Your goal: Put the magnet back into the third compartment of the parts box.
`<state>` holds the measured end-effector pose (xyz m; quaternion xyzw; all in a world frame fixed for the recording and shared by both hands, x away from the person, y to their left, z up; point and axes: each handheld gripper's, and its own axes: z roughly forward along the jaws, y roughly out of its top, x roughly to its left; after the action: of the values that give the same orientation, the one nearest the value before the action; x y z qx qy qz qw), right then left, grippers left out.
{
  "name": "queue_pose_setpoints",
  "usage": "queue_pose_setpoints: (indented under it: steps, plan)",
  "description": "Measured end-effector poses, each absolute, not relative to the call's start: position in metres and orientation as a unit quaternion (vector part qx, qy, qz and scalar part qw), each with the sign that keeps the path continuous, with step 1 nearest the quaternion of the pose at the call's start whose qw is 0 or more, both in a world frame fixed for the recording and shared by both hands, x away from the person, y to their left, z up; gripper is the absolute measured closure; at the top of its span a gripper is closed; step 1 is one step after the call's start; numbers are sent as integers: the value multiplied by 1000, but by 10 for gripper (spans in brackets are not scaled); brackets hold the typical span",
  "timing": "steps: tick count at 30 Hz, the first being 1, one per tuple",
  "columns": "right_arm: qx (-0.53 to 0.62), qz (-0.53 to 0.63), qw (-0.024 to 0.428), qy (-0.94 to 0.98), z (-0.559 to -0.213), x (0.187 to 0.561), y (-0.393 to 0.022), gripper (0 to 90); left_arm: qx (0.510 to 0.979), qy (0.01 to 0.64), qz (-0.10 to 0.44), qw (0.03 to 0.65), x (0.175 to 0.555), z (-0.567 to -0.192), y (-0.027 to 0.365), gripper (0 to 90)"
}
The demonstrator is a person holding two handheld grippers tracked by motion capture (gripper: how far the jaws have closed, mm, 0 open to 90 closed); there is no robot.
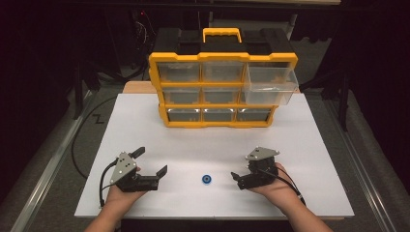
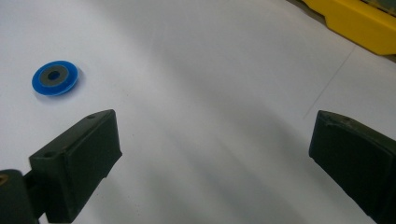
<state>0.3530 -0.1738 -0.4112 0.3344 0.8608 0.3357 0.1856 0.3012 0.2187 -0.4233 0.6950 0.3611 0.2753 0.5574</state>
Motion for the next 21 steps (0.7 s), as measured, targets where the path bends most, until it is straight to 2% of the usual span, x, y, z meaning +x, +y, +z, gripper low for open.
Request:
queue_pose_setpoints:
  steps: [21]
  plan:
    - [292, 349, 156, 877, -419, 347, -131, 51, 694, 359, 279, 558, 300, -422, 218, 2]
